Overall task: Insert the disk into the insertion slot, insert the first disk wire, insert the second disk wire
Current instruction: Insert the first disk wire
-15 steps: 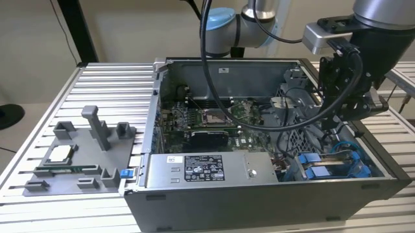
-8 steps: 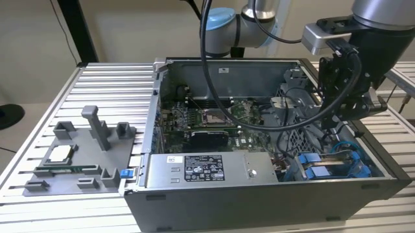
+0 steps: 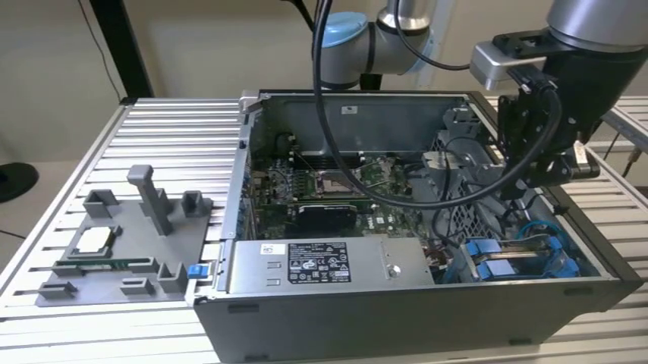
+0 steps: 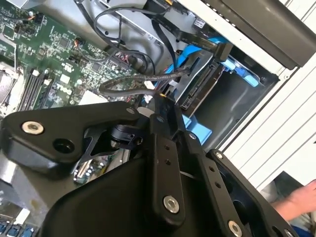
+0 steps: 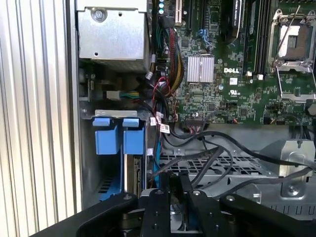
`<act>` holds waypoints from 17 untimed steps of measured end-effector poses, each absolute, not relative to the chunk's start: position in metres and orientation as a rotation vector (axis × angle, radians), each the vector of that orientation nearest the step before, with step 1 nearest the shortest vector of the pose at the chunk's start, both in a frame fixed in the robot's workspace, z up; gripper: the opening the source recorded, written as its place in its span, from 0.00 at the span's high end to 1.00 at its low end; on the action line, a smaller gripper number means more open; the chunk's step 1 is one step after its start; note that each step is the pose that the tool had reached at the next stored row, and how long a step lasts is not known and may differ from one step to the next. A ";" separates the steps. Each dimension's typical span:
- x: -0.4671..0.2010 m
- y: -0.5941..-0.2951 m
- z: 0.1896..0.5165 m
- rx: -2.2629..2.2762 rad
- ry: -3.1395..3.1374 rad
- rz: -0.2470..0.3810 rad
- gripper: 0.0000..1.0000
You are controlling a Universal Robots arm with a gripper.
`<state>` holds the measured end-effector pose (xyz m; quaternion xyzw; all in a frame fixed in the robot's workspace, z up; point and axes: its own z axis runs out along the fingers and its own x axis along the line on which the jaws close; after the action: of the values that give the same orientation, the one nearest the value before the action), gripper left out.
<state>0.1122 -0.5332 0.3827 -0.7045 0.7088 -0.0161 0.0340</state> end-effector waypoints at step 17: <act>0.121 -0.552 0.375 -2.176 2.189 -0.030 1.00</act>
<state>0.1206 -0.5522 0.3753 -0.7046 0.7090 -0.0097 0.0274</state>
